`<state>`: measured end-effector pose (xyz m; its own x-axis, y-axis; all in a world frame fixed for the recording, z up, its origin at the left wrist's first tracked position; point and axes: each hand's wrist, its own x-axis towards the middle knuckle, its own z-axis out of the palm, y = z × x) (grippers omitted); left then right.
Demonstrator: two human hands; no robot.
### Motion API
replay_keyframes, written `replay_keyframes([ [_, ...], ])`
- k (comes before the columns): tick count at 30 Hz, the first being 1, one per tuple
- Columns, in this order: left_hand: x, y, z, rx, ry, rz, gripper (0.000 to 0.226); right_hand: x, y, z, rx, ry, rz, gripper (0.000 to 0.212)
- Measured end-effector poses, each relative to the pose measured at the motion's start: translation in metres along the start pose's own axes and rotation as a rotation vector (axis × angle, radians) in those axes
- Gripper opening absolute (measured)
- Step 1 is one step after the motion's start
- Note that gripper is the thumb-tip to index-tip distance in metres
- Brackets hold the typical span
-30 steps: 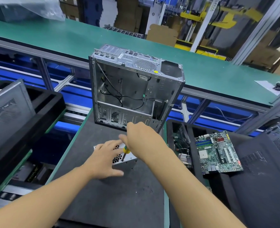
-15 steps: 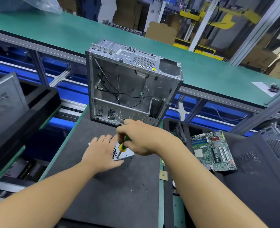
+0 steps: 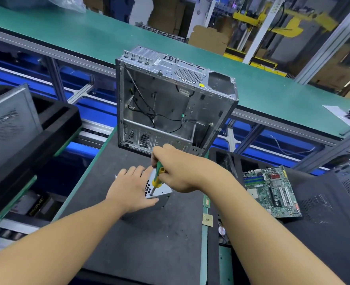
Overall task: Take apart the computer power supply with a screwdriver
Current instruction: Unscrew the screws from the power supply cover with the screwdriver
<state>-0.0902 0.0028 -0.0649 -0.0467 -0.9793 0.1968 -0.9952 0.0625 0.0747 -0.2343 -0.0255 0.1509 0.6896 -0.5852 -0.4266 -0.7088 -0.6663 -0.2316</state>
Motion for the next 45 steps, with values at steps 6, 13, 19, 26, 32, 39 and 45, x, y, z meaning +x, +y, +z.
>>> replay_keyframes([
  [6, 0.0, 0.0, 0.0, -0.001, -0.015, -0.005, 0.084, 0.008, -0.009, 0.008, -0.07, 0.173, 0.249, 0.037],
  [13, 0.002, -0.001, 0.001, -0.014, -0.009, -0.003, 0.067, 0.007, -0.007, -0.004, -0.053, -0.033, -0.065, 0.012],
  [19, 0.0, -0.002, 0.001, -0.007, -0.039, -0.015, 0.092, 0.011, -0.007, -0.001, -0.23, 0.073, 0.211, 0.017],
  [26, 0.0, -0.001, 0.001, -0.001, -0.075, -0.031, 0.095, 0.011, -0.004, -0.005, -0.205, -0.038, 0.129, 0.022],
  [32, 0.001, -0.001, 0.002, -0.007, -0.057, -0.024, 0.089, 0.007, -0.006, -0.007, -0.202, -0.065, 0.091, 0.025],
  [39, 0.002, -0.001, 0.004, 0.014, -0.057, -0.021, 0.09, 0.017, -0.007, 0.004, -0.006, 0.183, 0.321, 0.057],
  [45, 0.001, 0.0, 0.003, -0.008, 0.024, 0.011, 0.077, 0.017, -0.006, 0.007, -0.162, 0.172, 0.138, 0.026],
])
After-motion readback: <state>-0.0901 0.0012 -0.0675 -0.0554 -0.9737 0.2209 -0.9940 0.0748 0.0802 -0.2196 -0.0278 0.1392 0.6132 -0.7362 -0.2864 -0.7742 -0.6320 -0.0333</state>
